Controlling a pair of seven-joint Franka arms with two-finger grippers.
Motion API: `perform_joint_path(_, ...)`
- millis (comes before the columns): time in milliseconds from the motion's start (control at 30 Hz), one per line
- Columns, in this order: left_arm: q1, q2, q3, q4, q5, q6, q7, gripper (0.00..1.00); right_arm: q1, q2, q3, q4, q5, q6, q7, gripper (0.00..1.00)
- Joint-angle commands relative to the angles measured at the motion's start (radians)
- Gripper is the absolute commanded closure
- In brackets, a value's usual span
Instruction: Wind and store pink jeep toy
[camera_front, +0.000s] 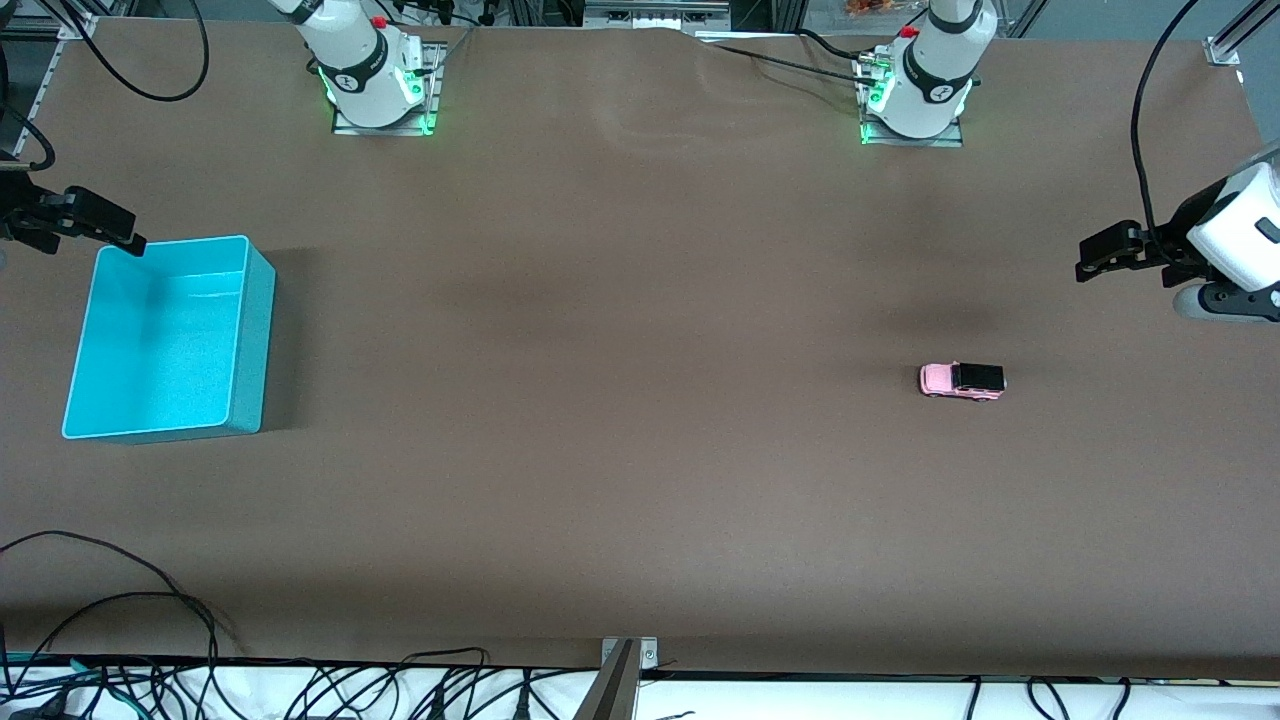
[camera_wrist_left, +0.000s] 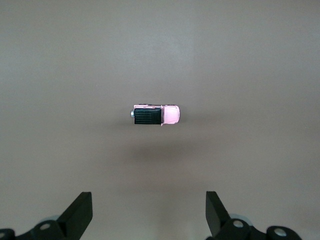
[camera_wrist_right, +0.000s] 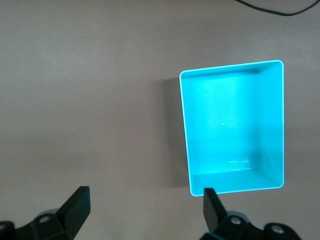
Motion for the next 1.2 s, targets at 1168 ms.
perform_joint_path(1168,-0.002,0.014,-0.002,0.004,0.026,0.034,-0.005,0.00,0.002,0.003,-0.003,0.013,0.004,-0.010,-0.019,0.00)
